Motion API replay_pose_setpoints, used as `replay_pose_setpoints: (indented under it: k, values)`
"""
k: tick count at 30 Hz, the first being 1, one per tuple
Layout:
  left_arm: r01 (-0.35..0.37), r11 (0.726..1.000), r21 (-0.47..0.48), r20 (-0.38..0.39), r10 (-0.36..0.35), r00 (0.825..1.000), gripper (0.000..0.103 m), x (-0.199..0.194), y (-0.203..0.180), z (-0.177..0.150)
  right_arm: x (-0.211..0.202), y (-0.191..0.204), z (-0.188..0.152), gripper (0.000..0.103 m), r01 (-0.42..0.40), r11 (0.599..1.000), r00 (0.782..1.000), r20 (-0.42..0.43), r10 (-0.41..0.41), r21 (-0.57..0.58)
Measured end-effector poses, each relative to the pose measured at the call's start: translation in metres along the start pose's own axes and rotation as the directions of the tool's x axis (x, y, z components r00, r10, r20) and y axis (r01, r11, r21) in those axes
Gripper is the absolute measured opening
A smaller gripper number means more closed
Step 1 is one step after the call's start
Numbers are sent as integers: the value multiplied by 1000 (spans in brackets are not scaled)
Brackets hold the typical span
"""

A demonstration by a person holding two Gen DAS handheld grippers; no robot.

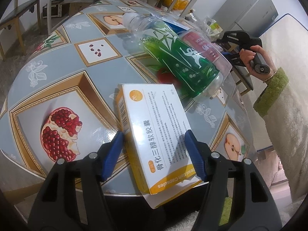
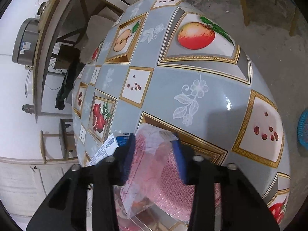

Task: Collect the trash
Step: 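Close right tool on the clear bag and lift it off the table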

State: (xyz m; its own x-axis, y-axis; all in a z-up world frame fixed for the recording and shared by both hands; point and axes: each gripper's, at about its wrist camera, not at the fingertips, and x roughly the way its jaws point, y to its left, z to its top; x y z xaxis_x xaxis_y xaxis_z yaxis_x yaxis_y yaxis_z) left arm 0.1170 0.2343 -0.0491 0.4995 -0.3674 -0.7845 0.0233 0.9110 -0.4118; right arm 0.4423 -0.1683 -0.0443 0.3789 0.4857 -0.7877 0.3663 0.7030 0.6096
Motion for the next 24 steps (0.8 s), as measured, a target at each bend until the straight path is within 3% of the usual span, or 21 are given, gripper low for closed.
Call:
replay_pose_setpoints:
  k: [6,14,24]
  values:
    - [-8,1000,-2,-5,8,1000,65,0,-2,1,-17,-11,-5,7,-76,997,997,31,75,3]
    - [18,1000,-12,11,-18,1000,78,-3,-6,1,-59,-23,-17,5,-180,983,980,86,182,-25]
    - [-5,1000,23,18,5,1000,83,-6,-15,-2,-120,-44,-55,5,-312,944,939,120,323,-103]
